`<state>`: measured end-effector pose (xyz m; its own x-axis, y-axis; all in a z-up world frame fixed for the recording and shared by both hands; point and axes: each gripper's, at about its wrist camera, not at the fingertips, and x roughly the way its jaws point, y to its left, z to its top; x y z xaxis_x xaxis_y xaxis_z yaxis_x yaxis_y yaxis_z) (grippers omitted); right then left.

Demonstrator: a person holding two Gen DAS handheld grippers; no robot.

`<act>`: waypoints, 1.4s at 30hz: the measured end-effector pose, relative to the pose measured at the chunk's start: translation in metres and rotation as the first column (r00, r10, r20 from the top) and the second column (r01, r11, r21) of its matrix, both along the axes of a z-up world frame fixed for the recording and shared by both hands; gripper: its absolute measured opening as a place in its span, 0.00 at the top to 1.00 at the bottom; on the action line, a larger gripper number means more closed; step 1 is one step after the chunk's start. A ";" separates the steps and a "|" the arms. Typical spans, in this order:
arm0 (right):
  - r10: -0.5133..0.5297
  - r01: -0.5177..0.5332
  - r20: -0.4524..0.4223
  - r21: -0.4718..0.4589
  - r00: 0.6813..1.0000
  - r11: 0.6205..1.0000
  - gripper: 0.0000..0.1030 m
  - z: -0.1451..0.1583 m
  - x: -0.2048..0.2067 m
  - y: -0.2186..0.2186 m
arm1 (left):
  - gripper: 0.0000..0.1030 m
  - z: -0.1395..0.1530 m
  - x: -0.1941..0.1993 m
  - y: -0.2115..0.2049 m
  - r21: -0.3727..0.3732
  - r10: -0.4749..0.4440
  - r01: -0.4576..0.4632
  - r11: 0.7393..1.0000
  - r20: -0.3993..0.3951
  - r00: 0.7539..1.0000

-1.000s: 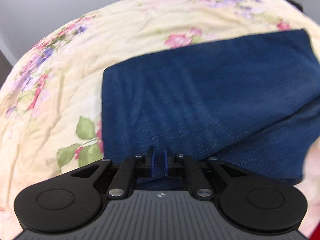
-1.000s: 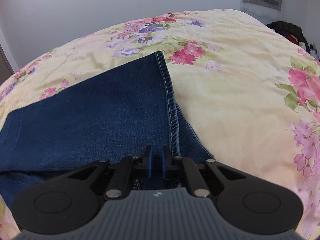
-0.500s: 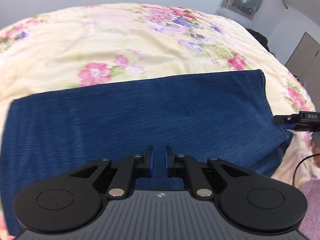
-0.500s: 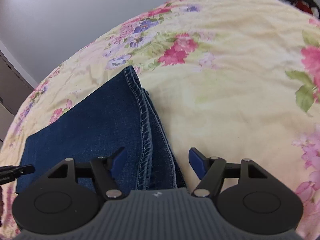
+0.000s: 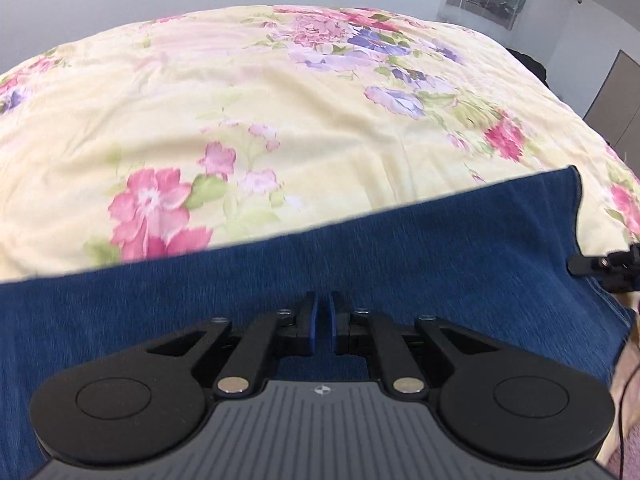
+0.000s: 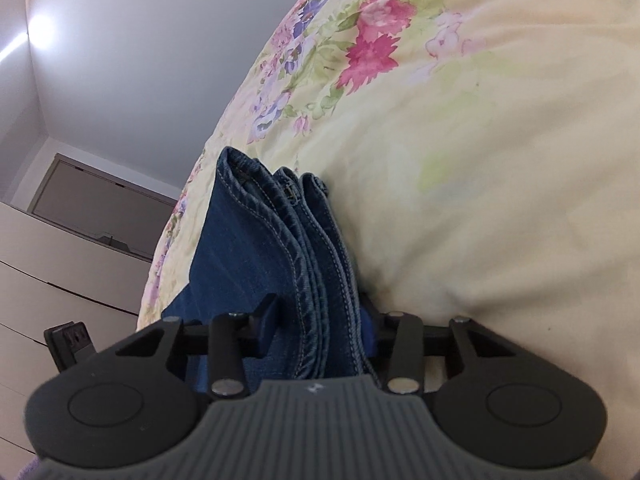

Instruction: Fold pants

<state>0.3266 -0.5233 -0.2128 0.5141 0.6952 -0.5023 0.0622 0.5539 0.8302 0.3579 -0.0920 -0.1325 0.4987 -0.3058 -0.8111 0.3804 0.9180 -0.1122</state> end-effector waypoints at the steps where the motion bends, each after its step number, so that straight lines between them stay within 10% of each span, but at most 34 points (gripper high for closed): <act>1: 0.001 -0.001 0.003 0.006 1.000 1.000 0.72 0.000 0.000 0.000 | 0.90 -0.001 0.005 -0.004 0.014 0.001 -0.002 1.000 0.004 1.000; 11: 0.009 -0.007 0.018 -0.106 1.000 0.994 0.84 0.026 0.006 0.012 | 0.94 -0.014 0.022 -0.023 0.104 0.021 -0.023 0.994 0.021 1.000; 22: -0.064 0.057 -0.039 -0.157 0.997 0.986 0.87 0.064 -0.003 0.019 | 0.91 0.003 -0.048 -0.022 0.171 -0.059 0.063 0.983 -0.031 0.998; 36: -0.104 0.083 -0.066 -0.264 0.992 0.961 0.88 0.117 -0.005 0.052 | 0.92 0.005 -0.115 -0.009 0.061 -0.121 0.130 0.990 -0.134 0.984; 42: -0.067 0.055 -0.029 -0.299 0.997 0.953 0.89 0.168 -0.006 0.088 | 0.86 0.058 -0.121 0.051 0.036 -0.076 0.076 0.996 -0.010 0.997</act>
